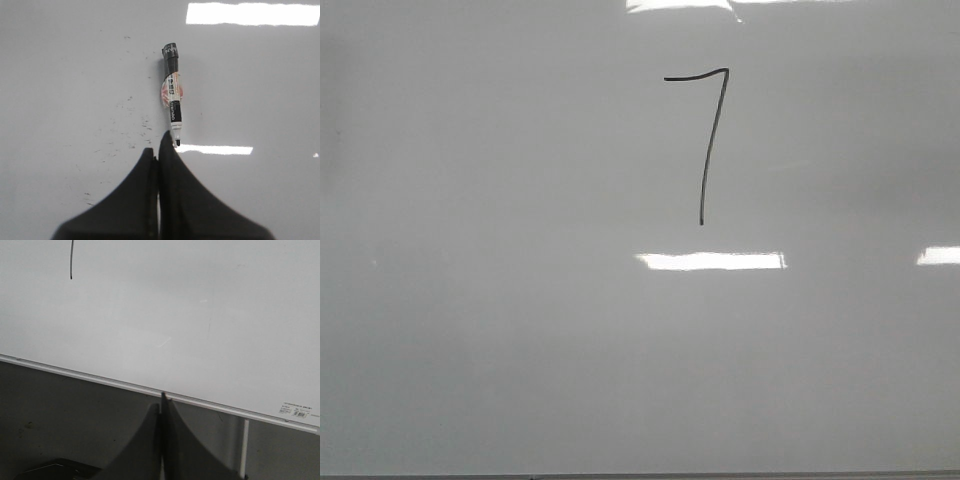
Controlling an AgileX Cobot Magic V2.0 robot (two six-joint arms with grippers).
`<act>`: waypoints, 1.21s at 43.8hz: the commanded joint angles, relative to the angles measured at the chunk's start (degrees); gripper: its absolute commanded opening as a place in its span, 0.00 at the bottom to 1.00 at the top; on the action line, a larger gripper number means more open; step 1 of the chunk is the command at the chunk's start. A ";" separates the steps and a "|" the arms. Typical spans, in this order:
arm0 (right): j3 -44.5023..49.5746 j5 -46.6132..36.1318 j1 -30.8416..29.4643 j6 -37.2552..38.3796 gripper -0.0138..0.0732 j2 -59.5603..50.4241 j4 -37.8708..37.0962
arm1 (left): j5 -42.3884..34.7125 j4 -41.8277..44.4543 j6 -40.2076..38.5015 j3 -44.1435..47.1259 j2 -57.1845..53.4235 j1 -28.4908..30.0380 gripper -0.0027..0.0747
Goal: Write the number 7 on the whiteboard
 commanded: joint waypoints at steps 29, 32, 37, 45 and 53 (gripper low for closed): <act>-1.15 -3.56 -0.38 -0.23 0.08 0.23 -0.70 | -5.68 -2.18 5.68 0.22 -0.83 -0.03 0.01; -1.15 -3.56 -0.38 -0.23 0.08 0.23 -0.70 | -5.68 -2.18 5.68 0.22 -0.83 -0.03 0.01; -1.15 -3.56 -0.38 -0.23 0.08 0.23 -0.70 | -5.68 -2.18 5.68 0.22 -0.83 -0.03 0.01; -1.15 -3.56 -0.38 -0.23 0.08 0.23 -0.70 | -5.68 -2.18 5.68 0.22 -0.83 -0.03 0.01; -1.15 -3.56 -0.38 -0.23 0.08 0.23 -0.70 | -5.68 -2.18 5.68 0.22 -0.83 -0.03 0.01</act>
